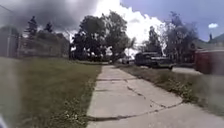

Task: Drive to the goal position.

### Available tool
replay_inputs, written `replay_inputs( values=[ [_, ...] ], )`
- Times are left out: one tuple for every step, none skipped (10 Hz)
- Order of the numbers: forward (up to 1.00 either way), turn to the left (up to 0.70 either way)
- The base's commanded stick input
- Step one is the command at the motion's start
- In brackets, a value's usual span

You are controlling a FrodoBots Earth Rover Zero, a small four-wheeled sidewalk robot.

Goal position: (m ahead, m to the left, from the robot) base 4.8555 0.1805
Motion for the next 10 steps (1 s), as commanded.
replay_inputs(
  values=[
    [0.7,0.0],
    [0.7,0.0],
    [0.7,0.0],
    [0.7,0.0],
    [0.7,0.0],
    [0.7,0.0],
    [0.7,0.0],
    [0.7,0.0],
    [0.7,0.0],
    [0.7,0.0]
  ],
)
